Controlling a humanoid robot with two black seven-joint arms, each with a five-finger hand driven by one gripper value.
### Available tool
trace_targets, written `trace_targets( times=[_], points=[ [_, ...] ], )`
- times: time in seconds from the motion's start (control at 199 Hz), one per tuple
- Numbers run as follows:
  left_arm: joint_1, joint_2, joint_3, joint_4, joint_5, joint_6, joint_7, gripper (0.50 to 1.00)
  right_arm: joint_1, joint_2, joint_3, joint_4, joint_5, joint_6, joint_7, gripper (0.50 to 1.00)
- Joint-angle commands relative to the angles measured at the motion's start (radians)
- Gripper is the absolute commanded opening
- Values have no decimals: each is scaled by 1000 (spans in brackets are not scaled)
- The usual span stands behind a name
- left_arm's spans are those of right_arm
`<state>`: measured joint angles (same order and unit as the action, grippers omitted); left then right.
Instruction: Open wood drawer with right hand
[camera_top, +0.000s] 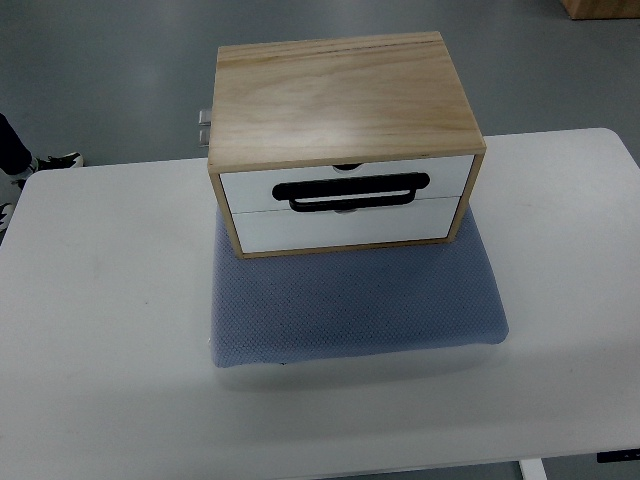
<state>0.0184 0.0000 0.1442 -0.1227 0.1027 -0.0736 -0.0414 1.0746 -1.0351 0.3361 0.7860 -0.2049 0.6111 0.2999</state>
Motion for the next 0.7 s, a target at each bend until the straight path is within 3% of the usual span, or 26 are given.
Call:
trace_targets(
  times=[0.0,0.161,0.508,0.695],
  points=[
    [0,0,0,0,0,0,0,1000,33,-2,1,10,-1,0,-1,944],
    [0,0,0,0,0,0,0,1000,18,-13,-2,95,-24,0,-1,944],
    [0,0,0,0,0,0,0,1000,-18,-164,-5,436,-22,0,5,944],
    [0,0,0,0,0,0,0,1000,-31,-184,-16,536,-25,0,4,944]
  ],
)
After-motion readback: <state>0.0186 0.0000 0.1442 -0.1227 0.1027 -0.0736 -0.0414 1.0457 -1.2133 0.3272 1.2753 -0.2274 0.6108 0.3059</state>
